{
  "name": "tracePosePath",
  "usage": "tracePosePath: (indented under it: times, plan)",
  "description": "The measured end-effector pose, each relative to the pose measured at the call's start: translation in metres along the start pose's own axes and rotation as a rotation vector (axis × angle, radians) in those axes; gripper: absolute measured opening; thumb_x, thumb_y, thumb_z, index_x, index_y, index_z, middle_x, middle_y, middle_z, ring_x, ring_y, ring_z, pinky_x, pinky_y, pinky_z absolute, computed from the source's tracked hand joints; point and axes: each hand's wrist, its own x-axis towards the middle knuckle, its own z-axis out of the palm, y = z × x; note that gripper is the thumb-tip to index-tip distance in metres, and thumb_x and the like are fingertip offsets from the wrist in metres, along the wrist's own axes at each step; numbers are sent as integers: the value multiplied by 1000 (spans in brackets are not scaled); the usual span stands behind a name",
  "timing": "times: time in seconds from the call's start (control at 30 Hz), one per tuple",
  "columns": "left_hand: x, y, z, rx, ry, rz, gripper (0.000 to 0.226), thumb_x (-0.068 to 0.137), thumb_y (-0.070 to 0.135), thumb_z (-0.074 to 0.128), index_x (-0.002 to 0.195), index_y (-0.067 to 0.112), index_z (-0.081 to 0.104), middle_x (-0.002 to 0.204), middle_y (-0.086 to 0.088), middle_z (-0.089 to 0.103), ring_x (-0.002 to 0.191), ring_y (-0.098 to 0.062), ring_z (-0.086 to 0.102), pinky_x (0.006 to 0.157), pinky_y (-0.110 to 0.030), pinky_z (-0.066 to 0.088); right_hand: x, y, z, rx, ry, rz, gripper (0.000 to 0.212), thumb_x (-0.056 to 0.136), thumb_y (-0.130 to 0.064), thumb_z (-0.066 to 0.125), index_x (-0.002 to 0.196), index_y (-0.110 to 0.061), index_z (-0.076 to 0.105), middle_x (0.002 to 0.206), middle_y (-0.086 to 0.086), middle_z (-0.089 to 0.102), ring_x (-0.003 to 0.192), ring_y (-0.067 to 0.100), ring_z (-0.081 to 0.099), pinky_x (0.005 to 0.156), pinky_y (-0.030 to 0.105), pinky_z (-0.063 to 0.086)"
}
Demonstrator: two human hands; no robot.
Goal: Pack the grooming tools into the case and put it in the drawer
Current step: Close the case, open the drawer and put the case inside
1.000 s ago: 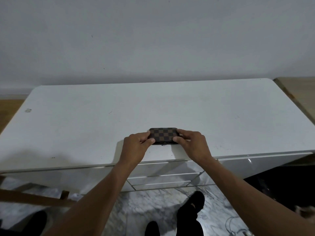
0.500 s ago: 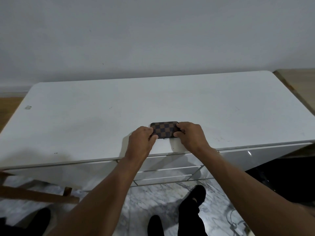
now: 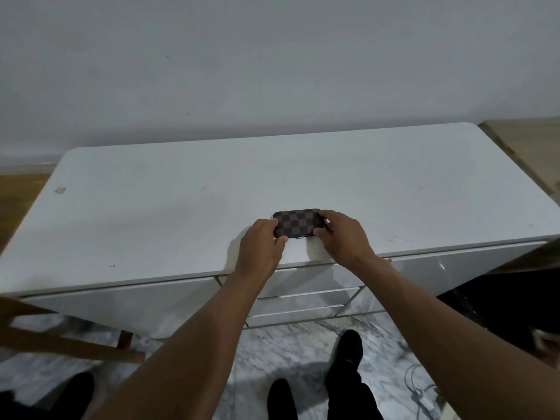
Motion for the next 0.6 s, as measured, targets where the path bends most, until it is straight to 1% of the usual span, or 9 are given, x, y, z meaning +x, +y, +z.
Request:
tracePosePath:
  times: [0.1,0.17,0.23,0.27,0.33,0.4,0.43,0.5,0.6]
  plan:
    - [-15,-2,6,74,-48,83,56,96,23,57,145,4,38,147,-11,44,133,-25,42,108,-29,31,-13,5,1,18,-12,-74,43,92,-22,60,134,-18,50,124,2,65,111,23,61,83,22,41]
    - [-31,-5,8,116,-58,148,58,97,24,55,147,3,34,151,-15,38,138,-29,37,112,-34,29,-26,12,6,-21,-20,-134,50,93,-27,58,139,-14,45,135,4,59,120,22,57,94,25,42]
    - [-52,-12,12,161,17,265,51,94,23,55,139,0,47,140,-21,50,129,-33,49,107,-41,39,-42,20,12,-80,9,-183,50,95,-31,56,140,-13,45,142,6,53,127,23,52,105,32,43]
    - [-63,-16,14,188,62,317,46,92,23,54,132,-1,54,132,-21,57,122,-33,55,103,-42,44,-52,24,15,-120,43,-212,47,95,-31,56,137,-11,49,140,8,54,126,25,52,105,35,43]
    - [-82,-24,18,240,109,400,40,92,22,50,123,0,60,122,-19,62,113,-32,60,95,-44,51,-72,32,21,-191,97,-266,37,94,-27,58,127,-9,59,128,10,62,116,27,58,97,35,48]
    - [-93,-29,21,283,96,439,37,94,22,46,119,0,62,120,-18,62,113,-32,59,93,-44,51,-88,41,26,-242,72,-273,32,93,-26,58,120,-9,63,120,9,66,110,29,61,90,36,51]
    - [-97,-30,23,302,82,439,37,94,22,45,119,1,62,118,-17,62,112,-32,58,93,-43,51,-93,46,29,-268,26,-249,35,94,-27,56,123,-9,62,123,9,65,114,29,59,92,37,51]
    - [-103,-29,27,326,50,409,37,93,24,44,118,3,62,114,-15,62,105,-30,60,88,-42,53,-95,53,33,-308,-71,-183,45,96,-30,52,136,-9,51,139,10,54,129,28,48,105,38,44]
    - [-105,-28,31,345,-40,298,43,90,28,50,124,2,59,119,-17,60,105,-33,60,90,-43,53,-90,51,35,-304,-88,-150,57,96,-32,51,146,-10,35,152,8,39,140,24,36,116,35,32]
